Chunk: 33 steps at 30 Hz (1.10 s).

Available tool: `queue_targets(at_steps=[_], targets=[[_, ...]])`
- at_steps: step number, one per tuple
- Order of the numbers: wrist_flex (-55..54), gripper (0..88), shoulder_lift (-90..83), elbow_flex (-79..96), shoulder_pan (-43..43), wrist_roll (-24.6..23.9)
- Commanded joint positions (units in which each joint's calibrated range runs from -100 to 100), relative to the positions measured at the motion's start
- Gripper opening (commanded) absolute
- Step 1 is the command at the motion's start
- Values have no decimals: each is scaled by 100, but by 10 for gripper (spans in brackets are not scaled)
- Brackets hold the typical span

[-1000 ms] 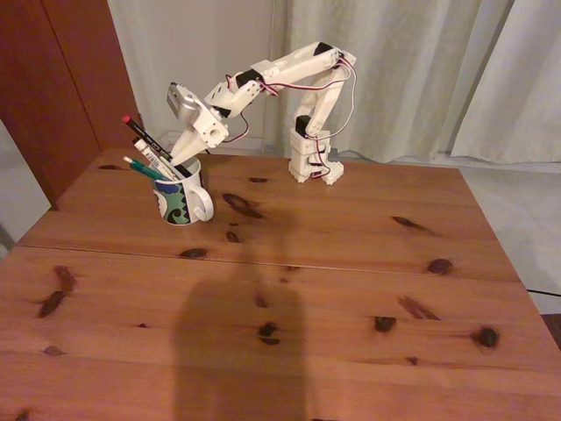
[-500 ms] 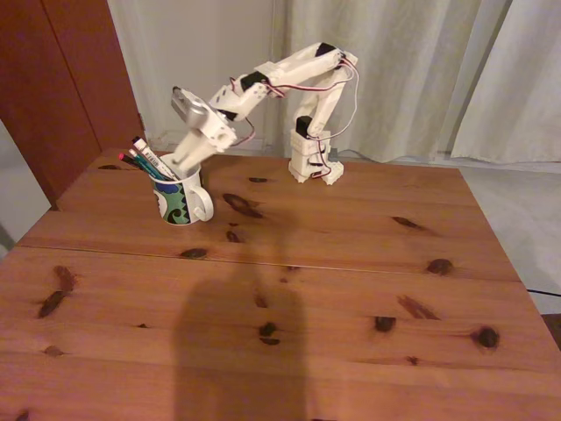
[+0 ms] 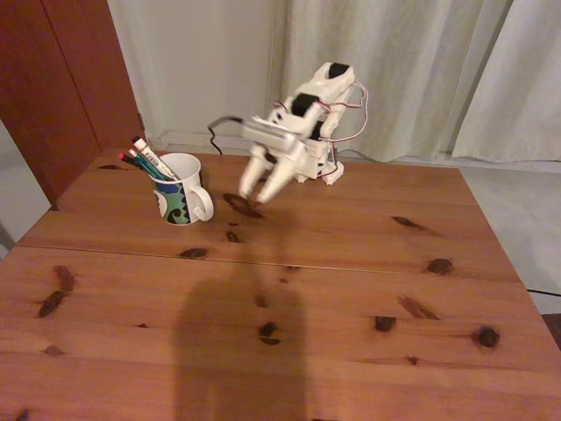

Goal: Clean up the desk and place the pens and markers into the cup

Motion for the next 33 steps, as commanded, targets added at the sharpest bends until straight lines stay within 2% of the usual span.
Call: queue_targets(at_steps=[1, 9, 15, 27, 33], targets=[[-155, 156, -846, 672, -764, 48], [17, 156, -1401, 943, -2099, 48], [2039, 156, -1500, 943, -2436, 48], [5256, 156, -2551, 907, -2847, 43], [5273, 156, -2683, 907, -2935, 22]])
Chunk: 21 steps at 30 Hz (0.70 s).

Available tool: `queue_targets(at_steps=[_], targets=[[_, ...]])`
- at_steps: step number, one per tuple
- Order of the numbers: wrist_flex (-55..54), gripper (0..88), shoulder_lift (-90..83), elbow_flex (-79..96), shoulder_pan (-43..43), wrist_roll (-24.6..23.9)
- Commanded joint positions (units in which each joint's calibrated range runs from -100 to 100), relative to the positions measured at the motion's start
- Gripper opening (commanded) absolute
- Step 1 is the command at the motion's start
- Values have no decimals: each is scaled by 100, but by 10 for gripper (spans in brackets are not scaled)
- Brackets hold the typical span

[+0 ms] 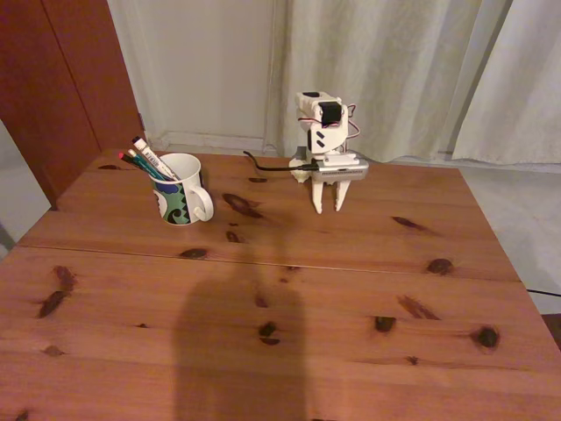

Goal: Clean up the desk and place the pens and markers into the cup

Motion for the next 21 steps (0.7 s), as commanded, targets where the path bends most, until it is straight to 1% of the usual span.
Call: queue_targets(at_steps=[1, 8, 21], targets=[[113, 156, -73, 32, -45, 33], [96, 157, -73, 32, -423, 2], [96, 157, -73, 32, -423, 22]])
